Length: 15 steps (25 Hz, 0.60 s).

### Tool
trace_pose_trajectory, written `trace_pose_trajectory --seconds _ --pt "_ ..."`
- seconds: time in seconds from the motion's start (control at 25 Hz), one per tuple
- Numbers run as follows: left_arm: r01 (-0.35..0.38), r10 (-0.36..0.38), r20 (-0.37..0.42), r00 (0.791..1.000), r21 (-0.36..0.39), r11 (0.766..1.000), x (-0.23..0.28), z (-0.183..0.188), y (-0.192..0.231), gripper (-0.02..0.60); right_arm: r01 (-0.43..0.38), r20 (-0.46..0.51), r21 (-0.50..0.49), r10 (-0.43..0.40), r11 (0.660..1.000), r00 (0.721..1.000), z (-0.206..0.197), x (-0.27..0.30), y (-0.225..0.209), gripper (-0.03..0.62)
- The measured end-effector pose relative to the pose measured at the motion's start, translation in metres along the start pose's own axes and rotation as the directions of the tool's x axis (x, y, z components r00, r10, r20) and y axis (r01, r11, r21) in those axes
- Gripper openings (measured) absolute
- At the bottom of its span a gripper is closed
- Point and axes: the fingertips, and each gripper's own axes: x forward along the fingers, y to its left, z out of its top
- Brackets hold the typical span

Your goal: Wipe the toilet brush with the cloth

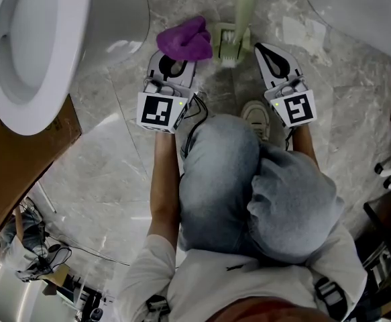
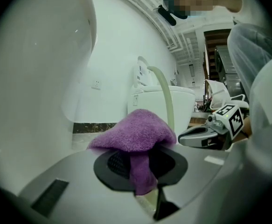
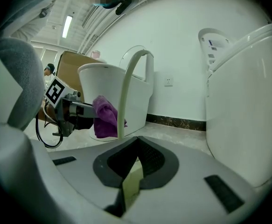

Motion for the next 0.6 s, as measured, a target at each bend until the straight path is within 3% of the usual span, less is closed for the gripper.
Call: trace_pose_trajectory --seconds 0.6 --pt "-0.012 0.011 0.03 0.999 0.024 1.0 0.006 0.013 -0.001 0.074 0.073 0.028 0.021 -0.073 0.997 0.997 0.014 -0.001 -0.012 -0.004"
